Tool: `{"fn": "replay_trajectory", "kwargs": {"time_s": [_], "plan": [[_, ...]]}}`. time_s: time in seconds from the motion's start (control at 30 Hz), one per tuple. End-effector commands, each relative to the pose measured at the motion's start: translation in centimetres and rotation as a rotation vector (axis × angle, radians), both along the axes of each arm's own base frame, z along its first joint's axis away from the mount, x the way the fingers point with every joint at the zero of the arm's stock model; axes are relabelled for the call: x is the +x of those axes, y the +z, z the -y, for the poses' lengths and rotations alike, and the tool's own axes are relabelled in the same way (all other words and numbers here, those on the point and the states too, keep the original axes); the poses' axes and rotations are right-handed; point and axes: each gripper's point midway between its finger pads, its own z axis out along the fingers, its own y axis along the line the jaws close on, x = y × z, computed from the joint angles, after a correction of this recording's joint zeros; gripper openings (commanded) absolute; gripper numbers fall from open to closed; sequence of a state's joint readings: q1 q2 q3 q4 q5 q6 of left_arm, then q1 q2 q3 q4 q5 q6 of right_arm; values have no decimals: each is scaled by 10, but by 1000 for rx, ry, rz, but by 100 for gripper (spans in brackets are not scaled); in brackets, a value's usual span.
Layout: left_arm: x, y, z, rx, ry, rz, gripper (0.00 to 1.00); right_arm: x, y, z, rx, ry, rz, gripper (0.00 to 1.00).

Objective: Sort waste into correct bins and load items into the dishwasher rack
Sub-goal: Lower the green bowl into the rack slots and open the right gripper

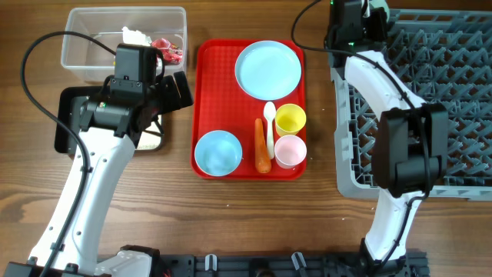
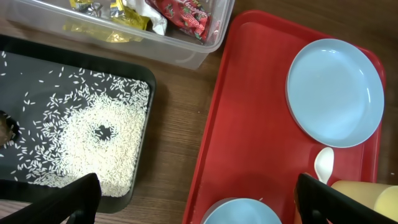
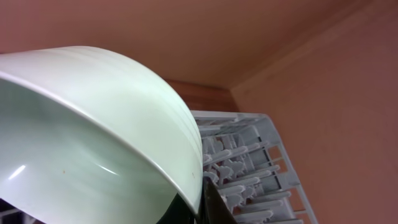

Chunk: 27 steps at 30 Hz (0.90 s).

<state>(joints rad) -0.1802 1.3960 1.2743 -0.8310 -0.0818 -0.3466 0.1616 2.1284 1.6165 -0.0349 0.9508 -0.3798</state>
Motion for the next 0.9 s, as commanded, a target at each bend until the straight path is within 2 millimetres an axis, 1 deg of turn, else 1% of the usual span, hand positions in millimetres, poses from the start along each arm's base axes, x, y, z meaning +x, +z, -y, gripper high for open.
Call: {"fn": "replay_trajectory", "kwargs": {"time_s": [0.0, 0.03, 0.1, 0.17, 0.27, 0.37, 0.57, 0.87], "plan": [[1, -3, -3, 1, 16, -8, 100, -3, -15, 9, -35, -66, -5, 4], [1, -3, -3, 1, 16, -8, 100, -4, -15, 12, -44, -81, -3, 4], [1, -3, -3, 1, 16, -8, 100, -8, -9, 20, -68, -134, 25, 4], [1, -3, -3, 1, 16, -8, 100, -11, 1, 27, -96, -181, 58, 4], [1, -3, -3, 1, 16, -8, 100, -11, 11, 29, -128, -197, 75, 4], [1, -3, -3, 1, 16, -8, 100, -10, 14, 29, -132, -198, 82, 4], [1, -3, -3, 1, 16, -8, 100, -12, 7, 29, -131, -199, 60, 4], [1, -3, -3, 1, 16, -8, 100, -15, -12, 28, -107, -185, 2, 4]]}}
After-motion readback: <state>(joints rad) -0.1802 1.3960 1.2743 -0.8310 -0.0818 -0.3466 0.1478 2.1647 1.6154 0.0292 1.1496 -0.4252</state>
